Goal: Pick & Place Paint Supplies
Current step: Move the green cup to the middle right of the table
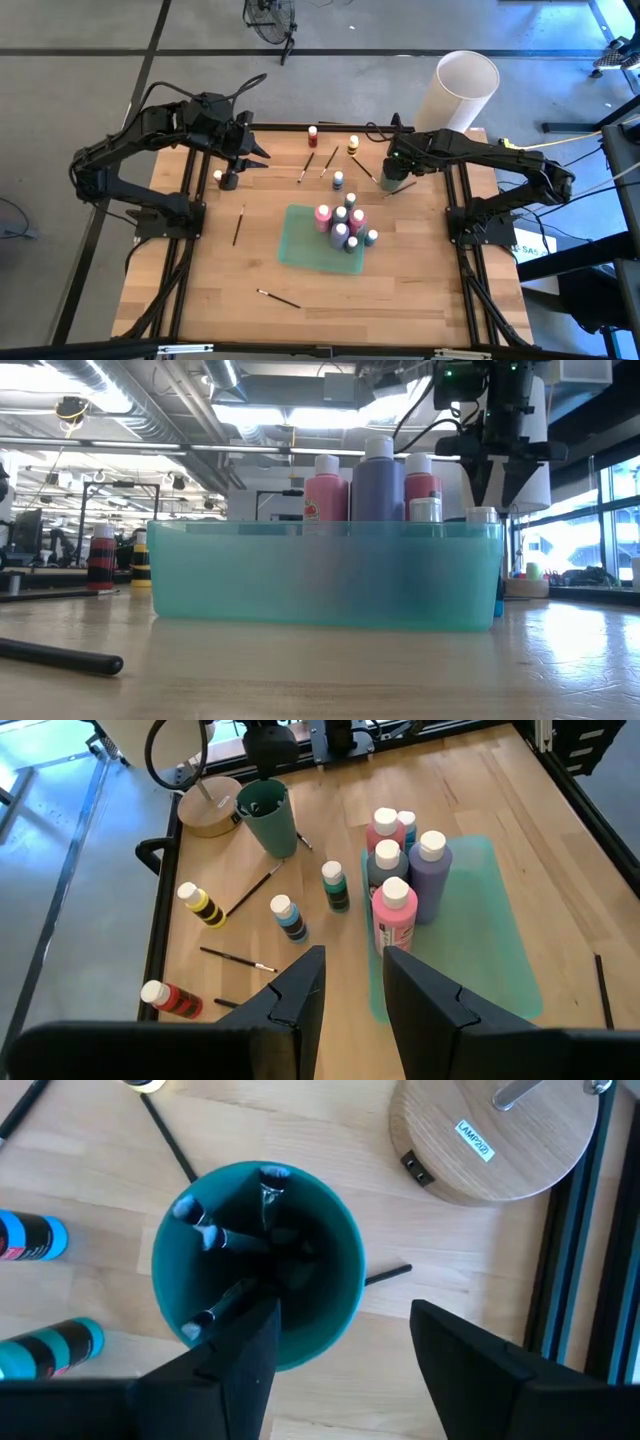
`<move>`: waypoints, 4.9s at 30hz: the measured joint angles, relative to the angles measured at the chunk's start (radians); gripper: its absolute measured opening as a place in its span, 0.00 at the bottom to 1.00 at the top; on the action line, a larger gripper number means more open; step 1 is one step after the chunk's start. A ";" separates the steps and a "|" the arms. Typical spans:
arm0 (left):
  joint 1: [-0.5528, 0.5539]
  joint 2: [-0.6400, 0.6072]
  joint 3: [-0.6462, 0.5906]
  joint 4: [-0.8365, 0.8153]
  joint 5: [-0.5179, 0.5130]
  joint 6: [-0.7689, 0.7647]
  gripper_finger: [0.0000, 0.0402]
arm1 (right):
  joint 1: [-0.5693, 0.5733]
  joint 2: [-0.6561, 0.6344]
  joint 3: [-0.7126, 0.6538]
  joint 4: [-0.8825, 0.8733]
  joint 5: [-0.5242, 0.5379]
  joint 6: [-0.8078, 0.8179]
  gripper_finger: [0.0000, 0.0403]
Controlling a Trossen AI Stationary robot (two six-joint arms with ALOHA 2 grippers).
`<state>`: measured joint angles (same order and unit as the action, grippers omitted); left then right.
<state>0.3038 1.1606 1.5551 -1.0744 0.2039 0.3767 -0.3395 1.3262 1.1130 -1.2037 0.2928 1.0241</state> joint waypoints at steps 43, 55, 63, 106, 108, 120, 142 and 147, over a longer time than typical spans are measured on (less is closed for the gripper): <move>-0.001 0.000 0.000 0.026 0.000 -0.016 0.24 | -0.001 -0.001 -0.142 0.188 -0.015 -0.011 0.37; -0.001 0.000 0.000 0.031 0.000 -0.016 0.24 | -0.001 -0.001 -0.142 0.158 -0.015 0.016 0.19; -0.001 0.000 0.000 0.039 0.000 -0.006 0.24 | -0.009 0.000 -0.206 0.182 -0.061 0.001 0.09; -0.001 0.000 0.000 0.079 0.000 0.075 0.24 | 0.312 -0.110 0.047 -0.177 -0.337 0.220 0.01; -0.001 0.000 0.000 0.087 0.000 0.091 0.24 | 0.354 -0.120 0.047 -0.222 -0.320 0.277 0.01; -0.001 0.001 0.000 0.142 0.000 0.158 0.24 | 0.535 -0.123 -0.034 -0.148 -0.244 0.510 0.01; -0.001 0.001 0.000 0.167 0.000 0.161 0.24 | 0.768 -0.123 -0.146 -0.124 -0.252 0.804 0.01; -0.001 0.001 0.000 0.167 0.000 0.161 0.24 | 0.814 -0.122 -0.146 -0.131 -0.252 0.856 0.01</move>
<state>0.3029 1.1614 1.5551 -0.9077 0.2035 0.5377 0.4741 1.2037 0.9668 -1.3350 0.0406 1.8804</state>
